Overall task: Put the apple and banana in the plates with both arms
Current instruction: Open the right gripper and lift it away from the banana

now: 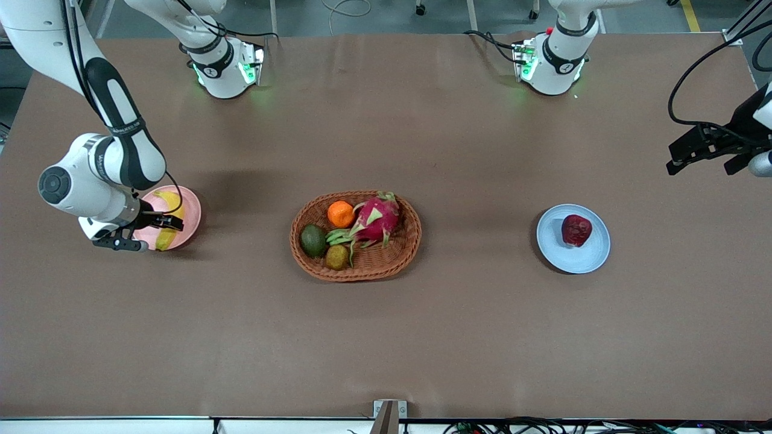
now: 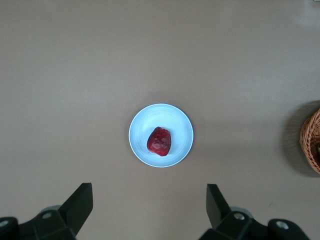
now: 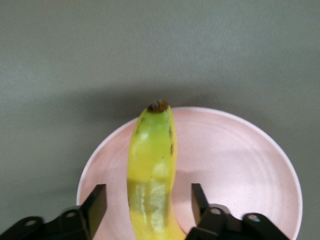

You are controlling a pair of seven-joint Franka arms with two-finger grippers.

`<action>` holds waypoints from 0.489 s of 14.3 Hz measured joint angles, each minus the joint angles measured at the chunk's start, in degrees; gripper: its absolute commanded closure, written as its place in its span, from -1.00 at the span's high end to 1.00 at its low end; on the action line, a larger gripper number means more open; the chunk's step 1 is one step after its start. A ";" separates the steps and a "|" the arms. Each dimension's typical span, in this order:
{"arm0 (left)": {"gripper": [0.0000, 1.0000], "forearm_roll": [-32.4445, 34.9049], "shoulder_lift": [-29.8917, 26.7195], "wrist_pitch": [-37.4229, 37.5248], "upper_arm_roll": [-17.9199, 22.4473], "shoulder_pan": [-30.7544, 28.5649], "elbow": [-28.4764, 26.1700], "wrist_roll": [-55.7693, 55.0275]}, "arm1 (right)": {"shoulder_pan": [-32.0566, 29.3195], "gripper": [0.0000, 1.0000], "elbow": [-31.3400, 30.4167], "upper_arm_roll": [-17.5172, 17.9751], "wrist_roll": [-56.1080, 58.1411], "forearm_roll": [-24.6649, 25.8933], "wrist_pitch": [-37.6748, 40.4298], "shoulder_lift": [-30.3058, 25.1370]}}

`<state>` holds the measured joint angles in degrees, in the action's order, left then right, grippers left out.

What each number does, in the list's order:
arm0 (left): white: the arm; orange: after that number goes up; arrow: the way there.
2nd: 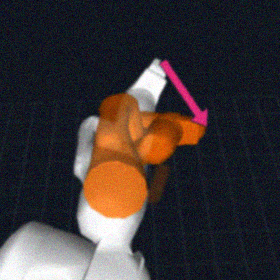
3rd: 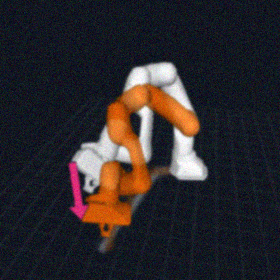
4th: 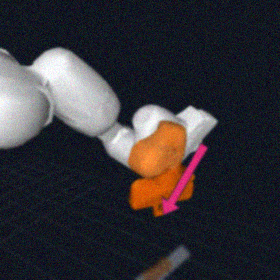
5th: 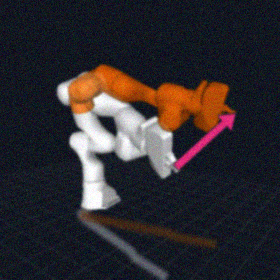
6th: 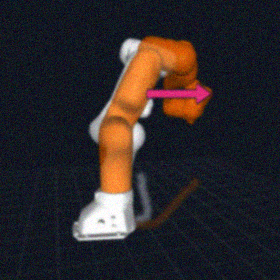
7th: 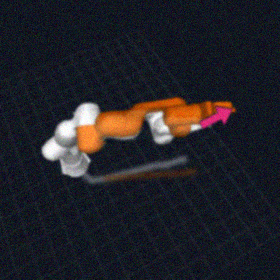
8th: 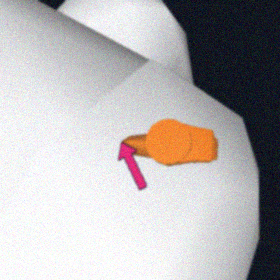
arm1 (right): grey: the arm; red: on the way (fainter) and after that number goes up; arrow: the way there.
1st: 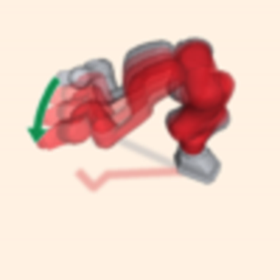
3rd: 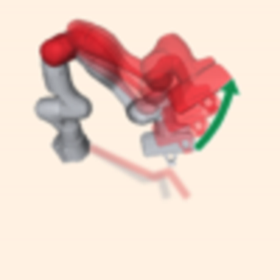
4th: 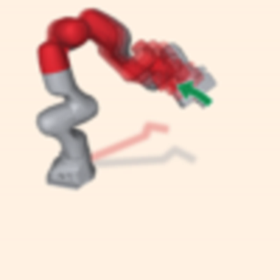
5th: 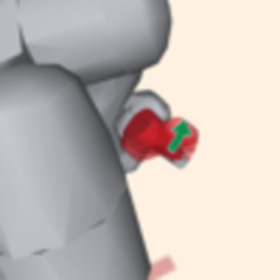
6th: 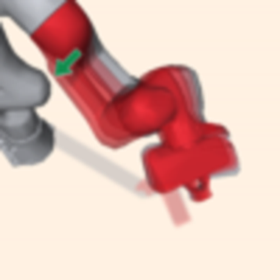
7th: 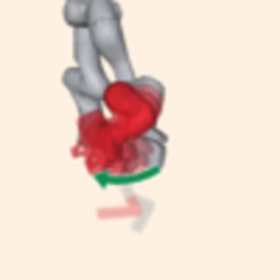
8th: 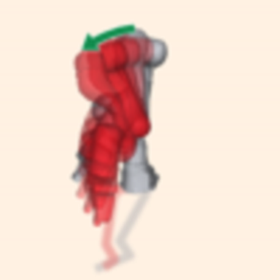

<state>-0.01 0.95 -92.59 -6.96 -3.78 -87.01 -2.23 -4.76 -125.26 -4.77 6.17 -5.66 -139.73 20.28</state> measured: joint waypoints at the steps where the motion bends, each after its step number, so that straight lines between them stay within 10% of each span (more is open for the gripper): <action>1: 1.00 0.00 0.00 0.00 0.00 0.00 0.00 0.00 | 0.00 1.00 1.90 0.00 0.00 0.00 2.88 -0.32; 7: 1.00 0.00 0.00 0.00 0.02 0.00 0.01 0.00 | -0.06 1.00 27.12 -0.13 0.30 0.58 31.05 -2.71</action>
<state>0.00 0.95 -92.59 -6.94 -3.78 -87.00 -2.23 -4.82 -98.14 -4.91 6.47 -5.08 -108.68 17.57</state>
